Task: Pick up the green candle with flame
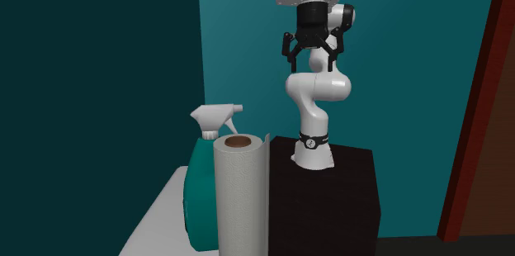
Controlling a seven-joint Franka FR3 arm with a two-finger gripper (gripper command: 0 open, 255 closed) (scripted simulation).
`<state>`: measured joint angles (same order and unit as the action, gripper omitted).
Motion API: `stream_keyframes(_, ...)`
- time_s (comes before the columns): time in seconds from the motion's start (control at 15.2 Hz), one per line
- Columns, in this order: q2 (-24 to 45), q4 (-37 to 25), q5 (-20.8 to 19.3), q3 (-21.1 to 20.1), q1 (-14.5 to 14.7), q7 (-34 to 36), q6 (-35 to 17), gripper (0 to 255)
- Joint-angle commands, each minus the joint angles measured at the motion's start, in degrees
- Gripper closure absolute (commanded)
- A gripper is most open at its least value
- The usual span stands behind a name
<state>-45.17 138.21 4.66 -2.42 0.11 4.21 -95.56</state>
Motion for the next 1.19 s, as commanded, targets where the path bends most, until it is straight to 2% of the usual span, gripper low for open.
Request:
stream_keyframes(0.0, 0.00, 0.00, 0.00, 0.00, 0.00, 0.00, 0.00, 0)
stream_keyframes(0.53, 16.30, -4.51, -2.66, 2.70, -1.62, -4.52, -10.85, 0)
stream_keyframes(1.12, 35.94, -15.32, -4.10, 5.13, -2.99, -8.82, -18.84, 0)
